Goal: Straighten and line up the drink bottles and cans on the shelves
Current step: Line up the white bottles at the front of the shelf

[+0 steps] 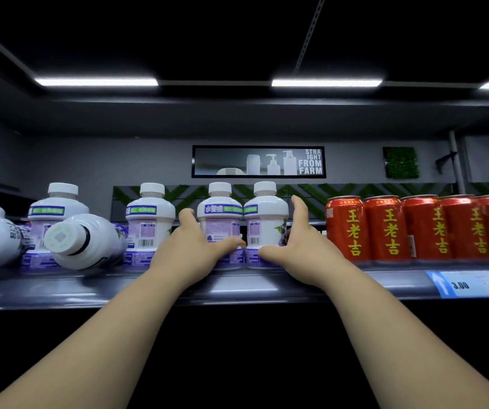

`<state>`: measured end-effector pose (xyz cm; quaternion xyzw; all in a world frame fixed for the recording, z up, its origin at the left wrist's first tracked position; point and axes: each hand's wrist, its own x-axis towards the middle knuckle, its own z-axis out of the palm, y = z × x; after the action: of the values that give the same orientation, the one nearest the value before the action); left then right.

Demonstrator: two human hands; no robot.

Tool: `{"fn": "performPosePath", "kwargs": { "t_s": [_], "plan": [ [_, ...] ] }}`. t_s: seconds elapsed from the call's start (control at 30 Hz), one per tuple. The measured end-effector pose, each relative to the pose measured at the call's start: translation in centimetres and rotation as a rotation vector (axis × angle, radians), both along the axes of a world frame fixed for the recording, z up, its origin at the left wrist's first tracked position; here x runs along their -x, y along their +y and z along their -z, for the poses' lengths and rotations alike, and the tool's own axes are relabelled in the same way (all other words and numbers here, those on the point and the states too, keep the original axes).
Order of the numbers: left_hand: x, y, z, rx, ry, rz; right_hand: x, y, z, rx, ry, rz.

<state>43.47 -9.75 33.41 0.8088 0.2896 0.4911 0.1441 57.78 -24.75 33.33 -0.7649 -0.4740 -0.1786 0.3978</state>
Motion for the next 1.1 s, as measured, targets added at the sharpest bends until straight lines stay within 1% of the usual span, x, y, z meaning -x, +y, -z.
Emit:
{"fn": "performPosePath", "kwargs": {
  "t_s": [0.07,0.13,0.27,0.4,0.5,0.63,0.7,0.77,0.87,0.93,1.03,1.1],
  "plan": [
    [0.19,0.48,-0.03,0.039,-0.026,0.040,0.01,-0.02,0.00,-0.028,-0.025,0.022],
    [0.27,0.45,0.03,0.047,-0.014,0.072,-0.02,0.07,-0.01,-0.035,-0.022,0.027],
    [0.12,0.16,0.04,0.025,-0.010,0.027,-0.35,-0.07,-0.15,-0.004,0.036,-0.022],
    [0.27,0.28,0.01,0.048,-0.019,0.087,-0.23,0.10,0.07,-0.022,-0.041,0.015],
    [0.12,0.09,0.10,0.010,-0.004,0.059,-0.35,0.29,0.15,0.013,-0.048,0.017],
    [0.17,0.42,-0.04,0.045,-0.008,0.081,-0.52,0.31,0.21,-0.007,-0.080,0.039],
    [-0.02,0.16,0.16,0.004,0.012,0.046,-0.42,0.37,0.29,-0.012,-0.096,0.037],
    [-0.11,0.19,0.27,-0.022,-0.006,-0.005,-0.38,0.34,0.27,0.000,-0.093,0.025],
    [0.30,0.83,0.12,0.051,-0.048,0.075,-0.40,0.20,0.18,0.005,-0.087,0.021],
    [0.29,0.74,0.18,0.046,-0.018,0.101,-0.32,0.20,0.18,0.006,-0.091,0.028],
    [-0.12,0.30,0.28,-0.016,0.029,0.009,-0.18,0.38,0.35,-0.023,-0.117,0.071],
    [-0.07,0.66,0.16,0.026,0.012,0.030,-0.12,0.54,0.48,-0.049,-0.144,0.115]
  ]
}}
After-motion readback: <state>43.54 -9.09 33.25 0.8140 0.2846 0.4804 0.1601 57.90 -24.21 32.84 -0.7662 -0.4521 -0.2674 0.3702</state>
